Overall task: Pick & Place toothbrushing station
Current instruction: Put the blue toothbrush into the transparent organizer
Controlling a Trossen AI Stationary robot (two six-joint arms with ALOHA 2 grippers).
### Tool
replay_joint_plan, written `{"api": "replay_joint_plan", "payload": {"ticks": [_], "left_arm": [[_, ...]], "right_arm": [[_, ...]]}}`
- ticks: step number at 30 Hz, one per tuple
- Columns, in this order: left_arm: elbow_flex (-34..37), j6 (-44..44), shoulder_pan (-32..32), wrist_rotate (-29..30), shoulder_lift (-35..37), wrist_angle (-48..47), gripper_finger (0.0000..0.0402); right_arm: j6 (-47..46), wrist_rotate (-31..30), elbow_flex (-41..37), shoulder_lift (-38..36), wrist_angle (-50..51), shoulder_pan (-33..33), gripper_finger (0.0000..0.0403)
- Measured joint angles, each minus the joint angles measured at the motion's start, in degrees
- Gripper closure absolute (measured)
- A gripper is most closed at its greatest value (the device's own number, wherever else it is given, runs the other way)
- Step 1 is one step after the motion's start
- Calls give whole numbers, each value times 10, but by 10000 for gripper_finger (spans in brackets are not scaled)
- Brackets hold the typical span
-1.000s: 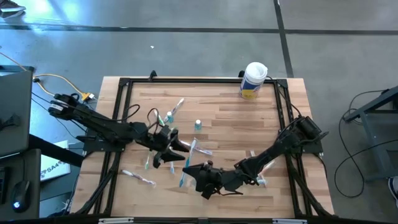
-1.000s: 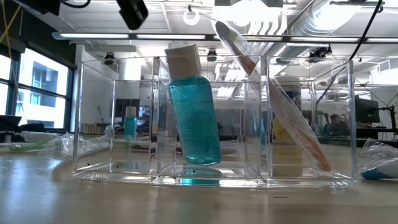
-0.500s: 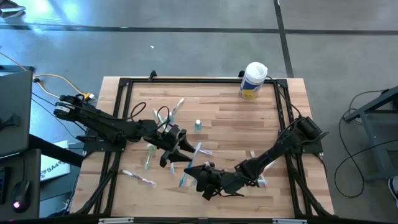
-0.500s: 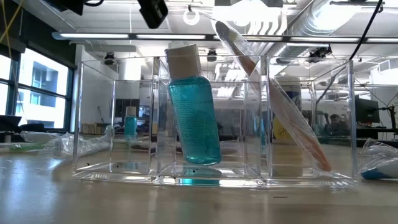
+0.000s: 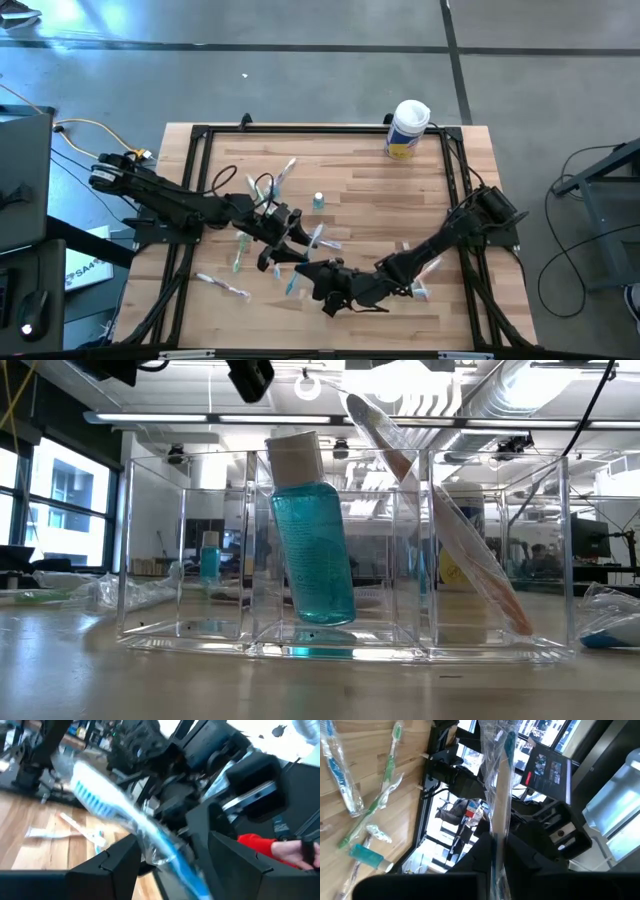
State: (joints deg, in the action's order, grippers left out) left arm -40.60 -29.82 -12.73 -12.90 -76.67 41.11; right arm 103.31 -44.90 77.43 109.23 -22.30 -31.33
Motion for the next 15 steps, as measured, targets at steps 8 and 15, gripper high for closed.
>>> {"api": "replay_joint_plan", "payload": {"ticks": [8,15], "left_arm": [[1,12,0,5,-3,-1,176],[1,51,0,32,-3,-2,176]], "right_arm": [[-2,3,0,0,12,3,378],[-22,3,0,0,13,3,378]]}}
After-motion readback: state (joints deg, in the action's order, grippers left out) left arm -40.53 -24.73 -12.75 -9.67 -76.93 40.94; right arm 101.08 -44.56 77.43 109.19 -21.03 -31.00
